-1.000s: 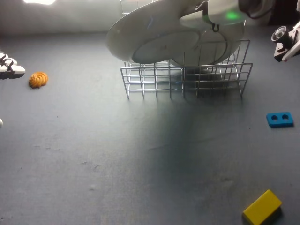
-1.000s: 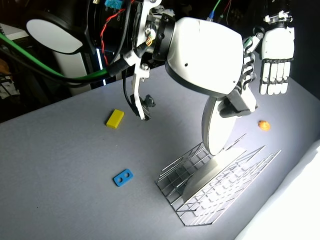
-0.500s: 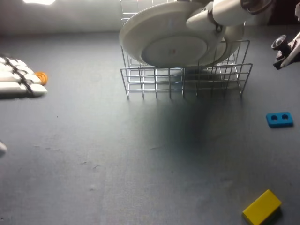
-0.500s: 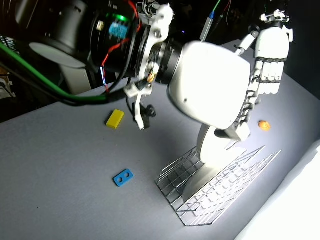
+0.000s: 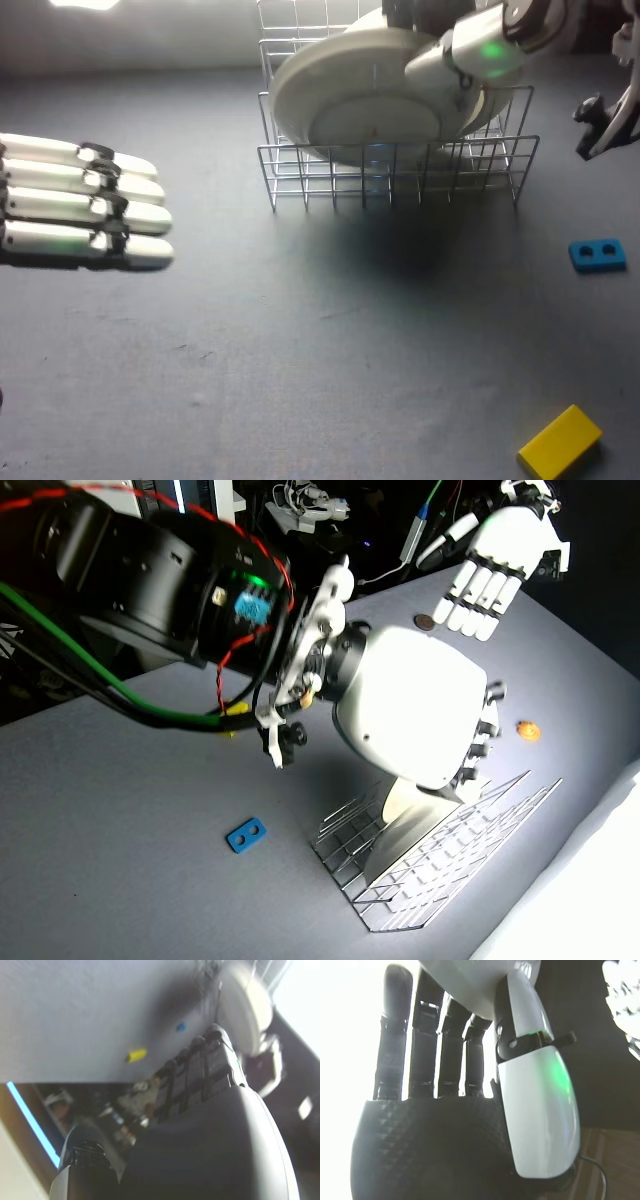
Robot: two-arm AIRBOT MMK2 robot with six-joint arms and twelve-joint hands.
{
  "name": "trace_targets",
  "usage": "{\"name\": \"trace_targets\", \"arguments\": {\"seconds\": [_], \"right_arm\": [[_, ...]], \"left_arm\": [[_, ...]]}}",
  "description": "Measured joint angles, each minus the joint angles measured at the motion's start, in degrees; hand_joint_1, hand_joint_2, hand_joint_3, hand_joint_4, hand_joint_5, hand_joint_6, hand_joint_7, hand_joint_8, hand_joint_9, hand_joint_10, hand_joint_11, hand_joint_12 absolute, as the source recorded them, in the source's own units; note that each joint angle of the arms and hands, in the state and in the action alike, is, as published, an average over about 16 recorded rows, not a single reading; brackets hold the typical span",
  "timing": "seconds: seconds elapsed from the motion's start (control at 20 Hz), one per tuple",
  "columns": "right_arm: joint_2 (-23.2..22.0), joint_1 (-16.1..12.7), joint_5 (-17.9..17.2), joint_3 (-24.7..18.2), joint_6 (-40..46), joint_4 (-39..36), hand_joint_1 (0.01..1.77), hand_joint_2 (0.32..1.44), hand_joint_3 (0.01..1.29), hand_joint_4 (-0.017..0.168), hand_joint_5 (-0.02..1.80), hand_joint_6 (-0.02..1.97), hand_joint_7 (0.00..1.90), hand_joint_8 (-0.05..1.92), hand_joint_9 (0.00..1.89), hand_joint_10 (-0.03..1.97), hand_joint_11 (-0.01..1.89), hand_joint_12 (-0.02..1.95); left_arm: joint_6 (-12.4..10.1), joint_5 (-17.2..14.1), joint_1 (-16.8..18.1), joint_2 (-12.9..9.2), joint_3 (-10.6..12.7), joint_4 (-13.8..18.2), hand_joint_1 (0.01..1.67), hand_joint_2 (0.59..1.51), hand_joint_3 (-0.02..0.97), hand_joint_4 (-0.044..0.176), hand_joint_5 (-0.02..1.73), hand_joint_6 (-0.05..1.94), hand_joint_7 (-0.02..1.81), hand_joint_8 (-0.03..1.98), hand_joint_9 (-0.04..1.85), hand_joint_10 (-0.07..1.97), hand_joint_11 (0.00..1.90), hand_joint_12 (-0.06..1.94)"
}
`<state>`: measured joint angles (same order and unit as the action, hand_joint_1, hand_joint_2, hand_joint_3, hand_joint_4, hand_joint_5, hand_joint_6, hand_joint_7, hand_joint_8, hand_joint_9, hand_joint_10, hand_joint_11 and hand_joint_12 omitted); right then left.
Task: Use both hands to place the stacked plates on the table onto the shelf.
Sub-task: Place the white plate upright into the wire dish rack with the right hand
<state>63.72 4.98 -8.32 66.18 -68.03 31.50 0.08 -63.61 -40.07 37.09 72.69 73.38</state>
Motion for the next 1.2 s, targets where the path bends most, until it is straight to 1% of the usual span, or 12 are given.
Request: {"name": "trace_targets", "arguments": {"seconds": [0.15, 0.3, 0.4, 0.5, 0.65, 0.85, 1.0, 1.1, 1.2], "right_arm": [[0.9, 1.2, -0.4, 1.3, 0.0, 0.1, 1.17, 1.11, 0.01, -0.010, 0.75, 1.12, 0.96, 1.03, 0.94, 0.76, 0.65, 1.43], [1.6, 2.2, -0.8, 2.1, 0.0, 0.1, 1.16, 1.11, 0.01, -0.010, 0.75, 1.13, 0.94, 1.04, 0.91, 0.80, 0.62, 1.45], [1.9, 2.7, -1.1, 2.5, 0.0, 0.2, 1.15, 1.11, 0.01, -0.008, 0.75, 1.13, 0.92, 0.99, 0.87, 0.81, 0.59, 1.45], [2.1, 3.1, -1.3, 2.7, 0.0, 0.2, 1.13, 1.12, 0.01, -0.007, 0.74, 1.09, 0.90, 0.90, 0.84, 0.80, 0.56, 1.45], [2.3, 3.4, -1.6, 2.8, 0.0, 0.1, 1.10, 1.13, 0.01, -0.005, 0.72, 0.91, 0.88, 0.74, 0.80, 0.74, 0.50, 1.43], [2.0, 3.1, -1.6, 2.3, 0.0, -0.2, 1.05, 1.15, 0.01, -0.003, 0.71, 0.65, 0.86, 0.50, 0.74, 0.65, 0.42, 1.39], [1.4, 2.5, -1.5, 1.4, 0.0, -1.3, 1.01, 1.16, 0.01, -0.002, 0.71, 0.46, 0.85, 0.30, 0.71, 0.57, 0.36, 1.36], [0.7, 1.7, -1.4, 0.5, 0.0, -2.5, 0.98, 1.17, 0.01, -0.001, 0.71, 0.33, 0.85, 0.18, 0.71, 0.50, 0.33, 1.33], [-0.3, 0.9, -1.5, -0.8, 0.0, -4.5, 0.96, 1.17, 0.01, -0.002, 0.71, 0.19, 0.86, 0.11, 0.72, 0.43, 0.32, 1.32]], "left_arm": [[0.0, -3.4, 3.5, -0.6, -0.7, 2.5, 0.01, 1.122, 0.013, 0.002, 0.03, 0.02, 0.02, 0.00, 0.02, 0.02, 0.03, 0.02], [-0.2, -5.7, 7.6, -1.6, -1.9, 5.1, 0.01, 1.122, 0.013, 0.002, 0.03, 0.02, 0.02, 0.00, 0.02, 0.02, 0.03, 0.02], [-0.4, -6.7, 10.3, -2.4, -2.8, 6.5, 0.01, 1.121, 0.013, 0.002, 0.03, 0.02, 0.02, 0.00, 0.02, 0.02, 0.02, 0.02], [-0.5, -7.4, 12.7, -3.3, -3.8, 7.9, 0.01, 1.121, 0.013, 0.002, 0.02, 0.02, 0.03, 0.00, 0.02, 0.02, 0.02, 0.02], [-0.8, -8.3, 15.6, -4.7, -5.5, 10.0, 0.01, 1.121, 0.012, 0.002, 0.03, 0.02, 0.03, 0.00, 0.02, 0.02, 0.02, 0.02], [-1.2, -8.6, 18.2, -6.3, -7.9, 12.1, 0.01, 1.121, 0.012, 0.002, 0.03, 0.02, 0.03, 0.00, 0.02, 0.02, 0.03, 0.02], [-1.5, -8.8, 19.0, -7.2, -9.4, 12.5, 0.01, 1.121, 0.012, 0.002, 0.03, 0.02, 0.03, 0.00, 0.02, 0.02, 0.03, 0.02], [-1.6, -9.2, 18.9, -7.6, -9.9, 12.6, 0.01, 1.121, 0.012, 0.002, 0.03, 0.02, 0.03, 0.00, 0.02, 0.02, 0.03, 0.02], [-1.6, -9.9, 18.7, -7.8, -10.2, 12.8, 0.01, 1.121, 0.012, 0.002, 0.04, 0.02, 0.05, 0.00, 0.03, 0.02, 0.03, 0.03]]}}
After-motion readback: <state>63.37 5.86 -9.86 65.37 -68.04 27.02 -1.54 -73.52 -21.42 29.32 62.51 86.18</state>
